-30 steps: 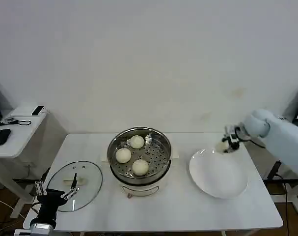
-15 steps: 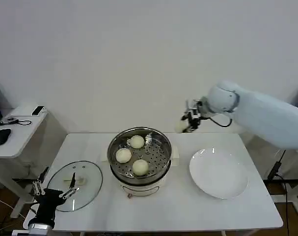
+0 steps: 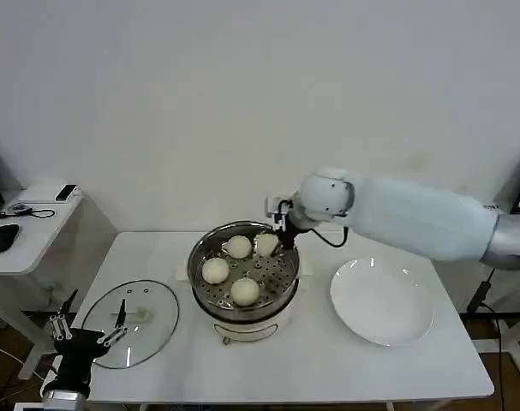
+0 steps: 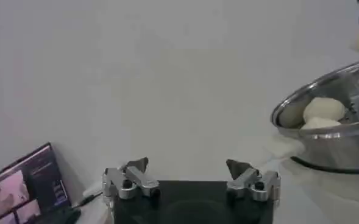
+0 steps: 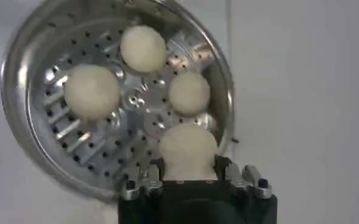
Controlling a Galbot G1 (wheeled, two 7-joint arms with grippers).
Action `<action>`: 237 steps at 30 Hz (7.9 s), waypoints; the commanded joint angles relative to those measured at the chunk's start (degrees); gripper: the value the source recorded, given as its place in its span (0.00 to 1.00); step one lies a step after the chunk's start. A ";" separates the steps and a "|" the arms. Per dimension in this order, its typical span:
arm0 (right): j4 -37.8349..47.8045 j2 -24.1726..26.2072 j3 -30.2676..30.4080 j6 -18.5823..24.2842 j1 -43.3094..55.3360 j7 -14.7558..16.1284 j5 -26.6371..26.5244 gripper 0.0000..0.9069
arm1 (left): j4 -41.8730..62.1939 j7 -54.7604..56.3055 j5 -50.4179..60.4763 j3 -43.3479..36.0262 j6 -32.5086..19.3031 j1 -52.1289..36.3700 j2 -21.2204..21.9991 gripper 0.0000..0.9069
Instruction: Take steamed baozi put them in steamer then cover it.
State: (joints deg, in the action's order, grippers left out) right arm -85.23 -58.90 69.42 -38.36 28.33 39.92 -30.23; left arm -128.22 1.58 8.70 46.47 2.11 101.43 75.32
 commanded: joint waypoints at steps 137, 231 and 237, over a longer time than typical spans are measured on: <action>-35.80 -25.62 -119.22 45.49 -126.11 -36.07 33.90 1.00 | 48.59 7.23 51.52 -15.36 -8.14 -30.34 -15.61 0.00; -35.99 -30.97 -109.98 46.82 -125.45 -34.95 48.00 1.00 | 24.61 -14.67 60.43 -55.44 32.90 -54.19 -7.63 0.00; -35.81 -30.89 -110.00 46.84 -125.35 -34.93 47.96 1.00 | 25.06 -14.62 60.72 -55.85 32.81 -54.13 -7.18 0.00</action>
State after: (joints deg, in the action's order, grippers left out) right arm -121.09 -89.75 -40.68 8.41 -97.01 4.98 17.52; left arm -103.73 -12.95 69.11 -8.70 34.76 47.51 67.57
